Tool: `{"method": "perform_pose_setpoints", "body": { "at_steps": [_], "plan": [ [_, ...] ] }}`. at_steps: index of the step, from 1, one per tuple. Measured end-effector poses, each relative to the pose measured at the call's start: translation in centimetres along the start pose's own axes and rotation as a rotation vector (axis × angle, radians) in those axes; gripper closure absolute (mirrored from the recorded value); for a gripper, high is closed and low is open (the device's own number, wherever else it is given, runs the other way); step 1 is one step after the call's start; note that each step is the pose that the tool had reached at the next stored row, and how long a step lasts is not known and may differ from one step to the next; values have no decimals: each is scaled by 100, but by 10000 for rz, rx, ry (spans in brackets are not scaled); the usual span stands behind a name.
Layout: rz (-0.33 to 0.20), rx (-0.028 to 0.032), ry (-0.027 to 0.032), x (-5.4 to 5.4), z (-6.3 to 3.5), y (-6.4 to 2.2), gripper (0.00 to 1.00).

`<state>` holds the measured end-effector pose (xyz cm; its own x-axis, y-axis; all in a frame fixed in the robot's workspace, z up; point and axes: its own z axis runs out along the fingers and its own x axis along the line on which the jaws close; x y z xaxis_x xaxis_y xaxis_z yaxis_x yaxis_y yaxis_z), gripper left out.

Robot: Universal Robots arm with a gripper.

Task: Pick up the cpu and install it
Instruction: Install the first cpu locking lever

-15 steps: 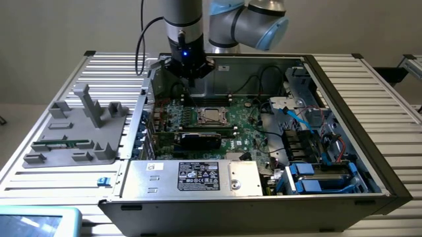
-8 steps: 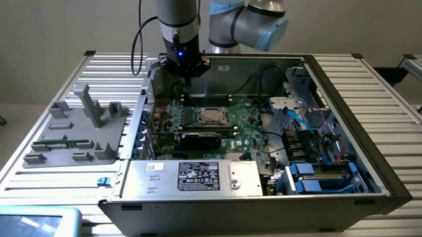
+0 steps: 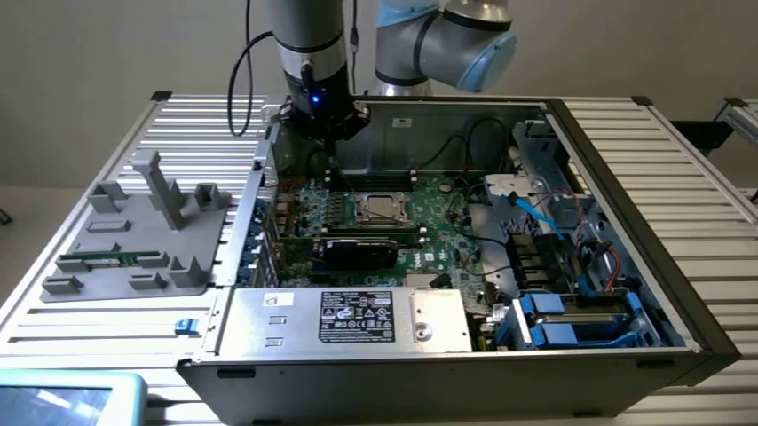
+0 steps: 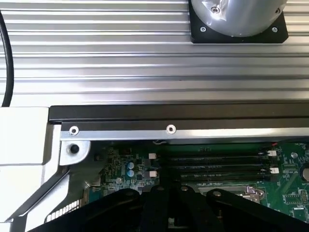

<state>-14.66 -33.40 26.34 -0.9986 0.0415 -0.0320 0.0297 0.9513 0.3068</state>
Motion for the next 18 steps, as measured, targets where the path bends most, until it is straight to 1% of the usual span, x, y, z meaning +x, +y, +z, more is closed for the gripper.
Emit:
{"method": "perform_pose_setpoints", "body": {
  "at_steps": [3,6,9,12,15,18],
  "plan": [
    [-46,0,22,19,3,-14,91],
    [-126,-2,74,25,10,-36,91],
    [-133,-2,82,24,13,-48,91],
    [-174,-52,96,25,44,-114,91],
    [-197,-57,106,26,48,-120,91],
    [-252,-101,123,25,69,-156,91]
  ]
}}
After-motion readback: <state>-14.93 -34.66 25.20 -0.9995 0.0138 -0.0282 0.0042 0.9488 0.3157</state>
